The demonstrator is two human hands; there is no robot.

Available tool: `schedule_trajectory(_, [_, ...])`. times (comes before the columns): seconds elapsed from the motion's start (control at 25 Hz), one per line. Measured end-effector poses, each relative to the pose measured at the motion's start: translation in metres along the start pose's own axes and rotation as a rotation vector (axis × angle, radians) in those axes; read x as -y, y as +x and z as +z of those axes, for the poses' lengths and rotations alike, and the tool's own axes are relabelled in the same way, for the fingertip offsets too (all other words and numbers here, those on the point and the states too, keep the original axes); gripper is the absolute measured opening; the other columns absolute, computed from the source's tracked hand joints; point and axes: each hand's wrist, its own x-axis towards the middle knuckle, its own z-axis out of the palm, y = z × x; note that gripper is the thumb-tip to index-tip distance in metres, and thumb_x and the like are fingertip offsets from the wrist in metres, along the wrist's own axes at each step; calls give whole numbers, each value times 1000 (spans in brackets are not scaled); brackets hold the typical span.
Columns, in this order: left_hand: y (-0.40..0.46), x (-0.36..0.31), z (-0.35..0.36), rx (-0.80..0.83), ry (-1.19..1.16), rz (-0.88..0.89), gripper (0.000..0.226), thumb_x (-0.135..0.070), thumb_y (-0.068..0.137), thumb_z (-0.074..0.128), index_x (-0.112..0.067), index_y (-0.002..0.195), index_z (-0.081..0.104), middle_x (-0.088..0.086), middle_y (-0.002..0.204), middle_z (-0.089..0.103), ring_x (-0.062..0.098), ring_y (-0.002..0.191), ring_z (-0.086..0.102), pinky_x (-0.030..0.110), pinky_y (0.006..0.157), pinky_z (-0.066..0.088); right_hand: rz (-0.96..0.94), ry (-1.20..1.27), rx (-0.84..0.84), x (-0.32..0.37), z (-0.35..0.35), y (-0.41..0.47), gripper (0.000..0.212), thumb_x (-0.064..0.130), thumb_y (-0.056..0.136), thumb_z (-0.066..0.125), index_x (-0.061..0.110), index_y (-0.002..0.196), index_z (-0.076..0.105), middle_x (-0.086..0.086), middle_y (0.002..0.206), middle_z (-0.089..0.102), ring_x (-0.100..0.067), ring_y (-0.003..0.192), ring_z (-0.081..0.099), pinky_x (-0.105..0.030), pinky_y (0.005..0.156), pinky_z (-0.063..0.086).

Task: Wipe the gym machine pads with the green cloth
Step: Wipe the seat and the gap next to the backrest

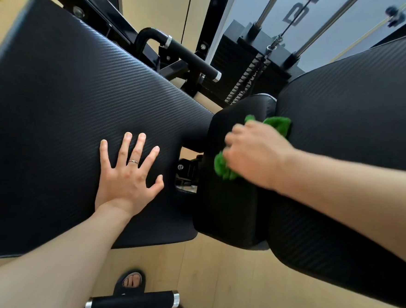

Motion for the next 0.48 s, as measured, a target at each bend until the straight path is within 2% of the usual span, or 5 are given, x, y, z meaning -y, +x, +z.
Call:
schedule_trajectory(0.12, [0, 1, 6, -29, -14, 5, 73, -65, 92, 33, -30, 155, 38, 10, 169, 24, 34, 158, 14, 69, 122, 0, 244, -2, 43, -34, -2, 45, 21, 31, 97, 53, 21, 109, 67, -2, 113, 61, -23, 107, 50, -37, 88, 40])
schedule_trajectory(0.24, [1, 1, 9, -46, -2, 8, 72, -65, 92, 34, -30, 155, 37, 10, 169, 24, 34, 158, 14, 68, 122, -1, 304, 1, 62, -20, -5, 55, 26, 31, 91, 62, 18, 112, 67, -7, 120, 55, -26, 110, 46, -38, 87, 40])
schedule_trajectory(0.36, [0, 2, 4, -14, -7, 4, 72, -65, 92, 32, -30, 155, 38, 9, 169, 23, 33, 158, 13, 69, 122, 1, 116, 133, 57, 38, -5, 19, 23, 28, 90, 59, 17, 108, 70, -7, 120, 51, -28, 108, 46, -36, 74, 34])
schedule_trajectory(0.48, [0, 0, 0, 16, -2, -10, 73, -64, 92, 32, -30, 155, 38, 10, 170, 22, 33, 158, 13, 70, 121, 4, -174, 191, 93, 100, 1, -17, 20, 19, 93, 52, 17, 98, 71, -6, 115, 54, -27, 102, 48, -36, 73, 31])
